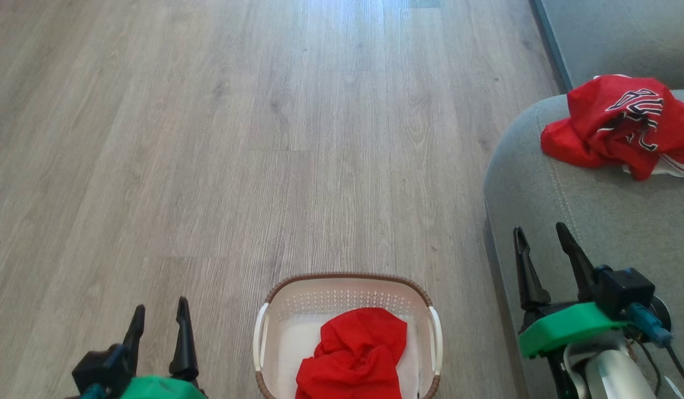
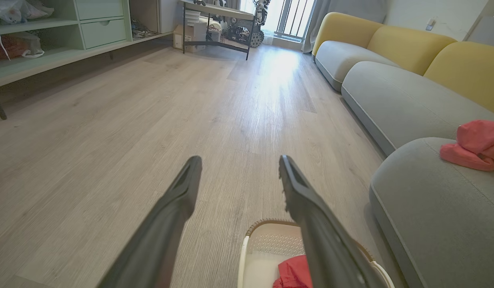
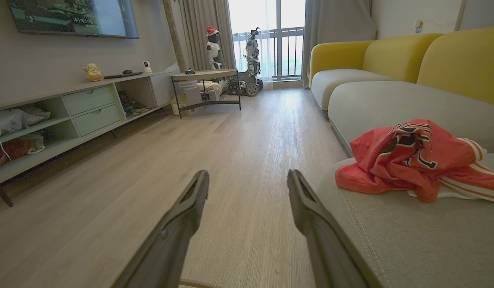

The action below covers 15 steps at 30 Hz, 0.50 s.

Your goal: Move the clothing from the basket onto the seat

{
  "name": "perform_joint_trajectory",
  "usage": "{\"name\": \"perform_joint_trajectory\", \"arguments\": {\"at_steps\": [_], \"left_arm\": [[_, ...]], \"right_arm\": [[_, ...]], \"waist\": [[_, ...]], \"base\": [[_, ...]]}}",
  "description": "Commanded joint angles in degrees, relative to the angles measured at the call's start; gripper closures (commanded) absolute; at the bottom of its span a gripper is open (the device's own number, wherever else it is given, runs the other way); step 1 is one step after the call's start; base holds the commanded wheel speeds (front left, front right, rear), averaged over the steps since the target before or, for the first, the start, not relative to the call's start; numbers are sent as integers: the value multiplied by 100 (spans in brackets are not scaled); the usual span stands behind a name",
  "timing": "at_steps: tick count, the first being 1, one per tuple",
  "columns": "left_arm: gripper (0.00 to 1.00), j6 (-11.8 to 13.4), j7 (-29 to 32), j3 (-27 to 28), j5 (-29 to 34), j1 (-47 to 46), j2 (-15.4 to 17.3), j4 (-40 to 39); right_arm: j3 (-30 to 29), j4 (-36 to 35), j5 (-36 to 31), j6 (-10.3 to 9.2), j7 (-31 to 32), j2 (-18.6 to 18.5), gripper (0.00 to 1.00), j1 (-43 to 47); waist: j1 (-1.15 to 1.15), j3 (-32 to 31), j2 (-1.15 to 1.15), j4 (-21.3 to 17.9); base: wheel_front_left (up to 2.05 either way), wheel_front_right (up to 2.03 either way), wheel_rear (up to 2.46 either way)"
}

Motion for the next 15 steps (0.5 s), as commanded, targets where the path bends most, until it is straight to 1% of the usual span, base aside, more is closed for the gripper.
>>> {"name": "perform_joint_trajectory", "arguments": {"at_steps": [1,15], "left_arm": [[0,-24,-72,248,58,-184,-7,-151],[0,-168,-72,354,172,-170,-68,-86]], "right_arm": [[154,-172,48,-2,-52,12,0,-108],[189,-97,70,-2,-52,12,0,-51]], "waist": [[0,-8,0,-6],[0,-42,0,-16]], "base": [[0,0,0],[0,0,0]]}}
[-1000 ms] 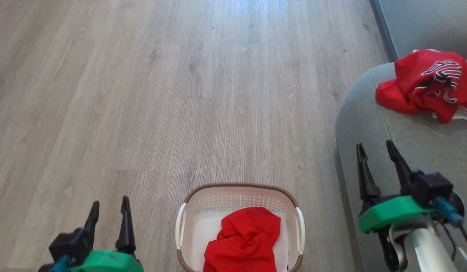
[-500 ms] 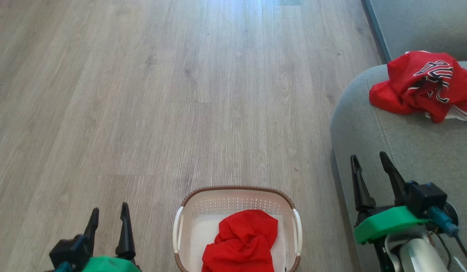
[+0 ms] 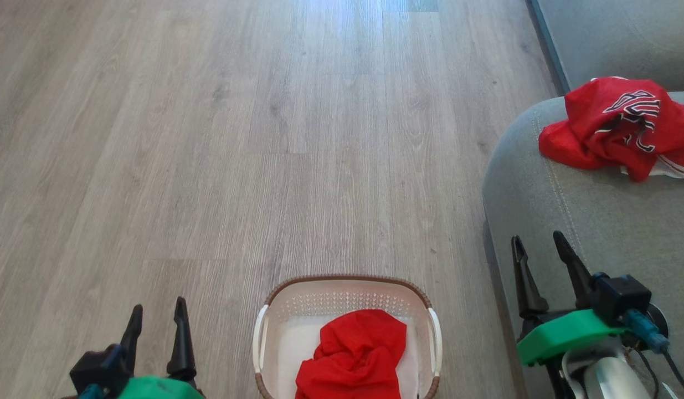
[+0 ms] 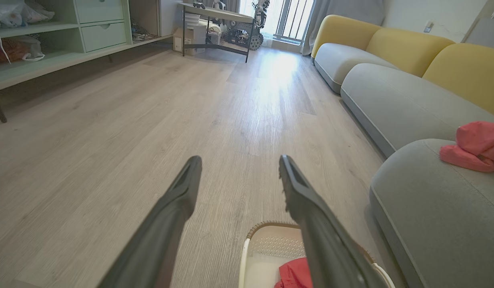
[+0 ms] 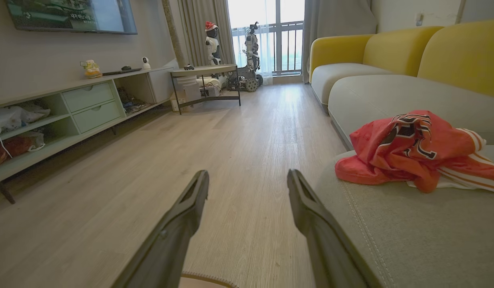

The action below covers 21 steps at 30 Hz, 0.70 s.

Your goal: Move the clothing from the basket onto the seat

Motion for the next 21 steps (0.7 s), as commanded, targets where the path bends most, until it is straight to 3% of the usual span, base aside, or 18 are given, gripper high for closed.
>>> {"name": "perform_joint_trajectory", "arguments": {"at_steps": [1,10,21], "left_arm": [[0,-29,-72,241,85,-169,10,-140],[0,-222,-64,51,244,-512,-5,75],[0,-679,80,-898,648,-2060,-360,1332]], "right_arm": [[164,-147,31,-2,-52,12,0,-116],[-70,-194,-71,-2,-52,13,0,-194],[-540,-792,-378,-2,-52,13,0,-836]], "waist": [[0,4,0,1],[0,314,0,3],[0,1764,0,-187]], "base": [[0,0,0],[0,0,0],[0,0,0]]}}
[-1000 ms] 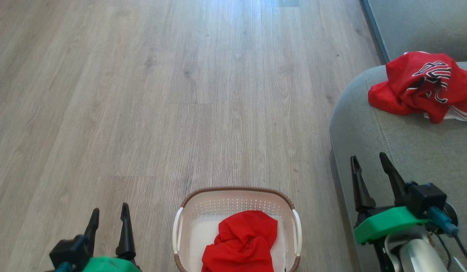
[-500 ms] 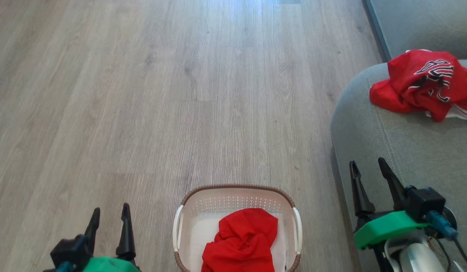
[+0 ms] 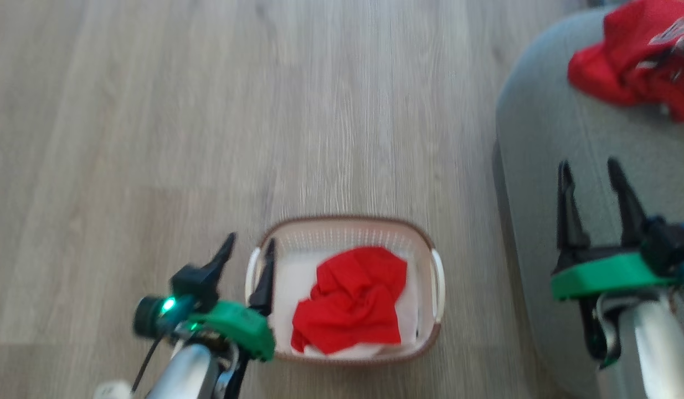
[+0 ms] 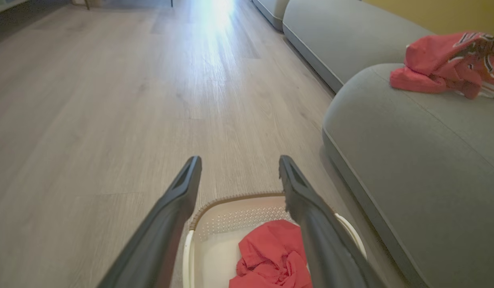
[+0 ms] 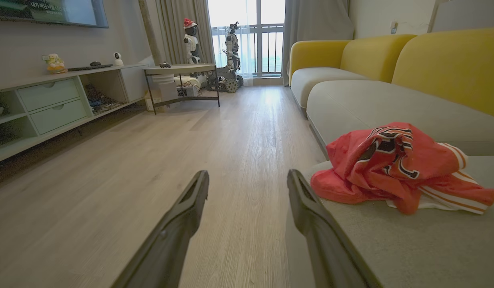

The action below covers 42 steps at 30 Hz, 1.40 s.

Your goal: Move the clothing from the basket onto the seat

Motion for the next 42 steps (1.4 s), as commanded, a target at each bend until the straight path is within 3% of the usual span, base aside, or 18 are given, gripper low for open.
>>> {"name": "perform_joint_trajectory", "arguments": {"at_steps": [1,9,16,29,42], "left_arm": [[0,-61,-6,71,61,-353,-17,92],[0,-395,-4,-724,210,-1636,-205,2022],[0,-421,111,-1613,-90,-2470,-220,3120],[0,-212,336,-2963,-560,-3486,-222,3711],[0,-41,478,-3828,-1032,-4137,-222,3947]], "right_arm": [[68,-253,-74,-2,-52,-4,0,-222],[-150,-820,-272,-2,-52,-4,0,-637],[-23,-1261,-273,-2,-52,-4,0,-1024],[-17,-2181,-412,-2,-52,-4,0,-1396],[114,-2737,-313,-2,-52,-4,0,-1527]], "waist": [[0,596,0,-139],[0,1663,0,-351],[0,2567,0,-596],[0,3811,0,-646],[0,4389,0,-780]], "base": [[0,0,0],[0,0,0],[0,0,0],[0,0,0],[0,0,0]]}}
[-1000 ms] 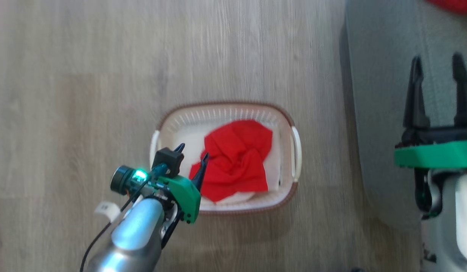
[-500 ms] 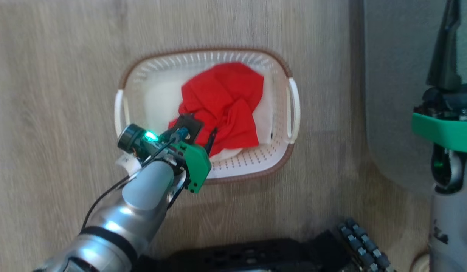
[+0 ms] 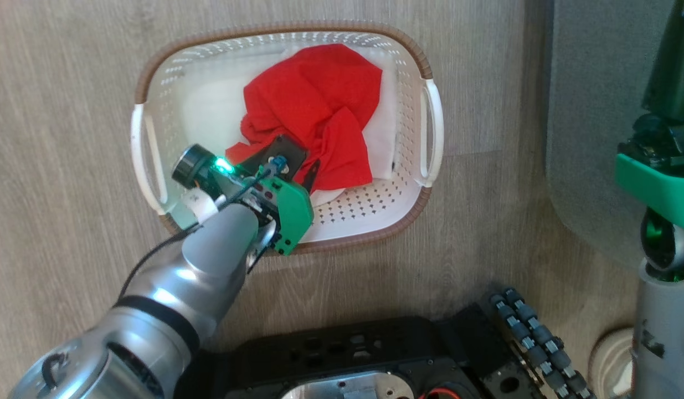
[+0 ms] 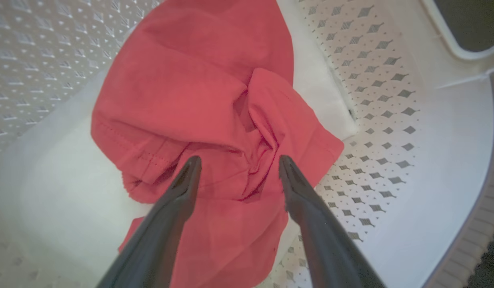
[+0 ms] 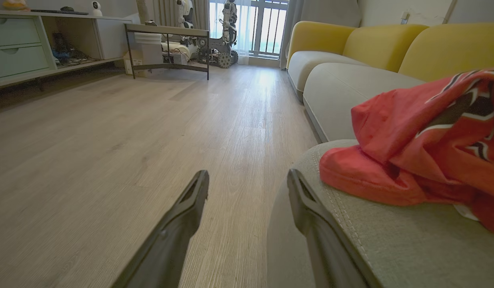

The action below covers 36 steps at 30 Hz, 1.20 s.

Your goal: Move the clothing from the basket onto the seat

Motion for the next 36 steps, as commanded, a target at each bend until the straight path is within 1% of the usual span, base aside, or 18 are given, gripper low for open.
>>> {"name": "perform_joint_trajectory", "arguments": {"at_steps": [1,7,14,15,17,18,19,24,27,36], "left_arm": [[0,40,43,-46,-57,26,38,25],[0,100,62,-206,-243,-236,38,215],[0,152,82,-384,-421,-392,38,387],[8,170,82,-400,-449,-406,38,411],[60,199,70,-421,-513,-420,38,454],[84,208,44,-430,-544,-427,38,469],[100,222,9,-444,-565,-434,38,485],[100,230,-75,-496,-670,-432,38,528],[100,215,-167,-526,-759,-379,38,539],[100,93,-495,-601,-984,-136,38,401]], "right_arm": [[106,-257,54,-2,-35,2,0,80],[93,-351,146,-2,-35,2,0,73],[66,-356,237,-2,-35,2,0,115],[65,-352,246,-2,-35,2,0,116],[69,-337,261,-2,-35,2,0,112],[68,-329,270,-2,-35,2,0,107],[66,-320,277,-2,-35,2,0,99],[63,-248,294,-2,-35,2,0,39],[84,-137,311,-2,-35,2,0,11],[269,405,396,-2,-35,2,0,12]], "waist": [[0,81,0,-58],[0,254,0,-173],[0,301,0,-278],[0,303,0,-289],[0,301,0,-308],[0,299,0,-316],[0,295,0,-322],[0,225,0,-322],[0,65,0,-294],[0,-834,0,-195]], "base": [[0,0,0],[0,0,0],[0,0,0],[0,0,0],[0,0,0],[0,0,0],[0,0,0],[0,0,0],[0,0,0],[0,0,0]]}}
